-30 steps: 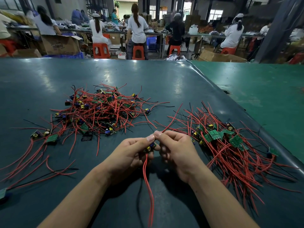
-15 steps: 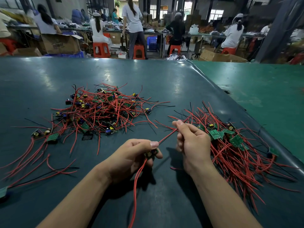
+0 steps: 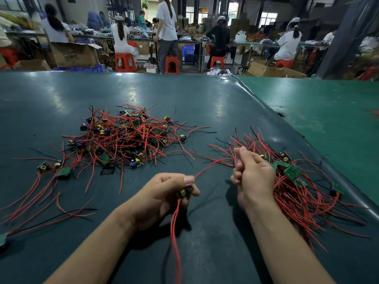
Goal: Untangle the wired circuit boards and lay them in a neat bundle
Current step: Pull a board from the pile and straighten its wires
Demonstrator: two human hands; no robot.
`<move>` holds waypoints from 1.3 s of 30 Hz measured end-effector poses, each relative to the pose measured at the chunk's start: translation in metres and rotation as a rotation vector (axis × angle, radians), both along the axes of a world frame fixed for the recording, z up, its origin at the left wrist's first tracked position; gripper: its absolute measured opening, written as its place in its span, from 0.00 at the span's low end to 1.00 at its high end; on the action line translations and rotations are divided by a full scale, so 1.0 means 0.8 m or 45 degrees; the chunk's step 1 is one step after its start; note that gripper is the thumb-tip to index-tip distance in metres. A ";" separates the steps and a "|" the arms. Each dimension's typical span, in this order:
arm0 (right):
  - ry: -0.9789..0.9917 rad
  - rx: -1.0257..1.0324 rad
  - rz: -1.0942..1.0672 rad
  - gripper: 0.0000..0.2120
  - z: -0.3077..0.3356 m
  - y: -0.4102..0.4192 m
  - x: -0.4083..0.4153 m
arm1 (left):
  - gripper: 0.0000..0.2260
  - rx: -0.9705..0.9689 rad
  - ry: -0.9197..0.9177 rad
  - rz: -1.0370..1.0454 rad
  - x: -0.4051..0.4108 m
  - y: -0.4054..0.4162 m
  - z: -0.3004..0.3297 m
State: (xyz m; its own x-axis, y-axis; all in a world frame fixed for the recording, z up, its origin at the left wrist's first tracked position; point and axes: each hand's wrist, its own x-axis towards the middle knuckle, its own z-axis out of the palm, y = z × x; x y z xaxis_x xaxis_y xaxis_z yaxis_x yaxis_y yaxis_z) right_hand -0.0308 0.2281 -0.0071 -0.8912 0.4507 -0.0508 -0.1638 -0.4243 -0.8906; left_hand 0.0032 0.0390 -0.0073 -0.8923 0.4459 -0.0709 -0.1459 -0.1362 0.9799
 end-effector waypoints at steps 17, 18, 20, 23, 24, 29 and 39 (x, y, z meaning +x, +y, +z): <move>0.039 0.039 0.316 0.10 0.002 -0.023 0.012 | 0.12 0.008 -0.069 0.031 -0.001 0.004 0.002; 0.048 -0.012 0.251 0.10 0.001 -0.021 0.010 | 0.12 -0.002 -0.068 0.015 0.000 0.003 0.001; 0.069 -0.099 0.161 0.11 0.001 -0.019 0.009 | 0.12 0.004 -0.065 0.009 0.000 0.001 0.000; 0.008 -0.134 0.223 0.15 0.001 -0.017 0.007 | 0.12 0.117 -0.098 0.125 -0.004 0.003 -0.002; -0.050 -0.040 0.322 0.17 0.002 -0.018 0.008 | 0.12 0.159 -0.102 0.197 -0.006 0.005 -0.003; -0.093 0.520 1.008 0.18 -0.006 -0.043 0.033 | 0.14 0.228 -0.056 0.379 -0.009 0.011 -0.004; 0.092 0.623 0.783 0.09 -0.001 -0.045 0.036 | 0.21 0.230 -0.078 0.536 -0.018 0.012 -0.006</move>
State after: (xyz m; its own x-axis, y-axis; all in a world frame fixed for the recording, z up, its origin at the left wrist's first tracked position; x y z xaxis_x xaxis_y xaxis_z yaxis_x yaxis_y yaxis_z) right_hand -0.0022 0.1924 -0.0080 -0.9813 -0.1679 0.0936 -0.0915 -0.0201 -0.9956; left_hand -0.0110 0.0487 -0.0124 -0.9950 0.0553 -0.0835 -0.0980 -0.3638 0.9263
